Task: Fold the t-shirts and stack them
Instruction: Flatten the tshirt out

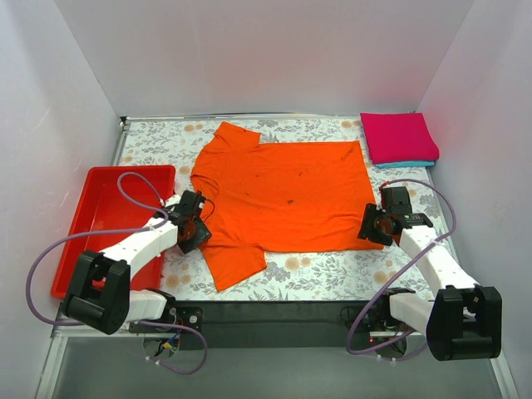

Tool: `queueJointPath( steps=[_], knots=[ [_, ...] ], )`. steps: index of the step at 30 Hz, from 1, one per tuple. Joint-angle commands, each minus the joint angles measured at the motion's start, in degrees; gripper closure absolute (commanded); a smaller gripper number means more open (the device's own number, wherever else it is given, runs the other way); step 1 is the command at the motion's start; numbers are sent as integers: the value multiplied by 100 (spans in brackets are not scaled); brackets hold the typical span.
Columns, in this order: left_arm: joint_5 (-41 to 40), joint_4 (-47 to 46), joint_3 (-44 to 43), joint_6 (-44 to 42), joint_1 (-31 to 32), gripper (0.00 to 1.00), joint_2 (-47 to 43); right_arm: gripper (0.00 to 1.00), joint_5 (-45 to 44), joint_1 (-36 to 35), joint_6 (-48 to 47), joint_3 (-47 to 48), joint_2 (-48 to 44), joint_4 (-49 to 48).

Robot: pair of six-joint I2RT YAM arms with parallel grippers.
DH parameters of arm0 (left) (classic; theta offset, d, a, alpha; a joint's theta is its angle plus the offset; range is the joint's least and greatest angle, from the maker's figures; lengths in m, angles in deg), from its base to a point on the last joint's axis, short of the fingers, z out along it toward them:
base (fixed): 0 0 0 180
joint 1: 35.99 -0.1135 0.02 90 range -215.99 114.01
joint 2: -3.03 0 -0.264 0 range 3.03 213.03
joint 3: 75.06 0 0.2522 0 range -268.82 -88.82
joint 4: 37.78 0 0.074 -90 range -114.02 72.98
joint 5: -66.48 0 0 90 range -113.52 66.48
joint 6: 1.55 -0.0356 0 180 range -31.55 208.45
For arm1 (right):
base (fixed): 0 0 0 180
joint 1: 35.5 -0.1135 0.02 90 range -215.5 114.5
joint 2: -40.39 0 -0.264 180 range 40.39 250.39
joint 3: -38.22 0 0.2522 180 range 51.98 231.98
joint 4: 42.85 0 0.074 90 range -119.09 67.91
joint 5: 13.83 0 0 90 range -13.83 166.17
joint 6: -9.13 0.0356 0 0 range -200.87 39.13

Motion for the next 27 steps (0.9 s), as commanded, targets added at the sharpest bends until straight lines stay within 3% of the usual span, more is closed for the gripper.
queueJointPath(
  steps=[1, 12, 21, 23, 27],
  knots=[
    [-143, -171, 82, -98, 23, 55, 64, 55, -129, 31, 59, -66, -159, 17],
    [366, -365, 179, -370, 32, 58, 512, 55, -490, 216, 191, -162, -2, 149],
    [464, -233, 74, -467, 23, 95, 451, 56, -490, 813, 130, -338, 218, 158],
    [411, -171, 56, -493, 32, 100, 416, 57, -333, 979, 95, -399, 271, 35],
    [297, -13, -32, -555, 23, 100, 398, 57, -77, 1077, 165, -417, 412, -88]
  ],
)
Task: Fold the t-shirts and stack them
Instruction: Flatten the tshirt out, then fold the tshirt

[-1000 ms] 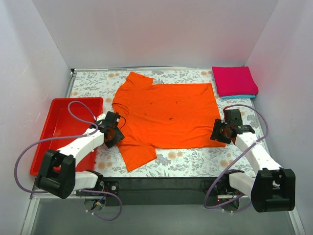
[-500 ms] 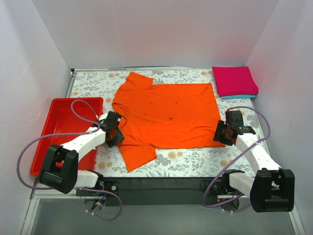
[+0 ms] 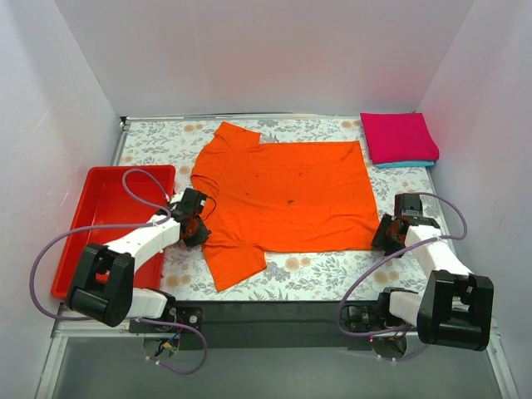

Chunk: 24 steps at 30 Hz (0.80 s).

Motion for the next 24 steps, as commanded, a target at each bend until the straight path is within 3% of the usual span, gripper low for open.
queueJointPath(
  steps=[1, 18, 21, 23, 24],
  knots=[
    [32, 413, -25, -94, 34, 100, 40, 57, 236, 56, 73, -57, 117, -202],
    [6, 615, -201, -191, 34, 100, -4, 58, 219, 83, 100, 93, 337, -343],
    [6, 642, -210, -199, 25, 100, 22, 64, 183, 109, 38, 75, 354, -387],
    [-3, 668, -201, -191, 34, 100, 13, 71, 183, 135, 12, 49, 389, -387],
    [6, 677, -210, -191, 34, 100, 5, 79, 174, 144, -23, 40, 398, -395]
  ],
)
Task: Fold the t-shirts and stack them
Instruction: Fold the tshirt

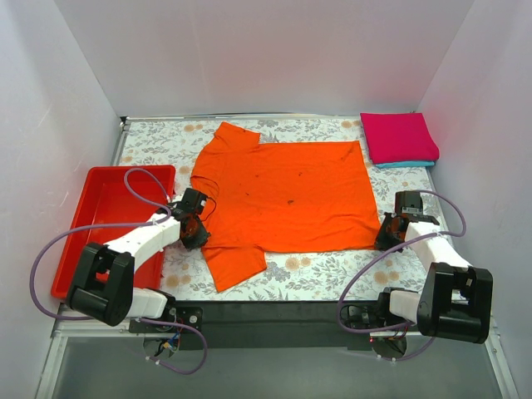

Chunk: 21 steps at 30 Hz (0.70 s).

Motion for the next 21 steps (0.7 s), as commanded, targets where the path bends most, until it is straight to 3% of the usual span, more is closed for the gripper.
queueJointPath(
  steps=[1, 4, 13, 21],
  knots=[
    [-66, 288, -114, -64, 32, 100, -17, 84, -9, 59, -50, -37, 99, -105],
    [-136, 428, -210, -64, 23, 100, -70, 99, 105, 94, -85, -54, 90, -35],
    [-5, 1139, -439, 200, 32, 100, -272, 99, 44, 287, -190, 270, -68, 931],
    [-66, 1369, -851, 51, -100, 100, -308, 99, 219, 393, -428, 841, -77, 1143]
  ],
)
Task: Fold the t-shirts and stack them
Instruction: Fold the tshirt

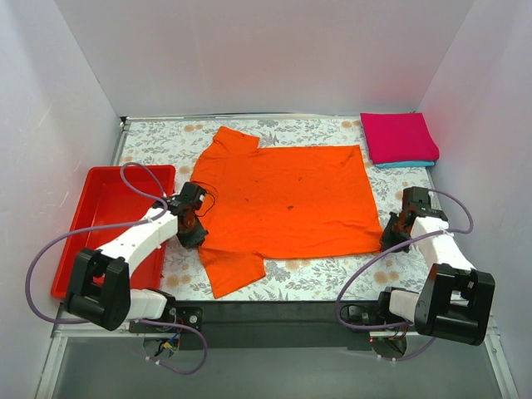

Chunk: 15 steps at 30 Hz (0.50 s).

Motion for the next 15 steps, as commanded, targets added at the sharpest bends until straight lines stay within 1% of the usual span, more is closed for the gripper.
queueJointPath(
  steps=[1, 2, 8, 15],
  knots=[
    [-71, 202, -423, -153, -106, 100, -104, 99, 90, 30, -165, 503, -27, 182],
    [-71, 211, -494, -249, -133, 100, -69, 99, 299, 30, -183, 652, -9, 182],
    [105, 114, -890, -522, -361, 100, 177, 99, 363, 30, -437, 1171, 316, 226],
    [342, -17, -1276, -803, -668, 100, 634, 99, 530, 39, -491, 1725, 939, 217]
  ],
)
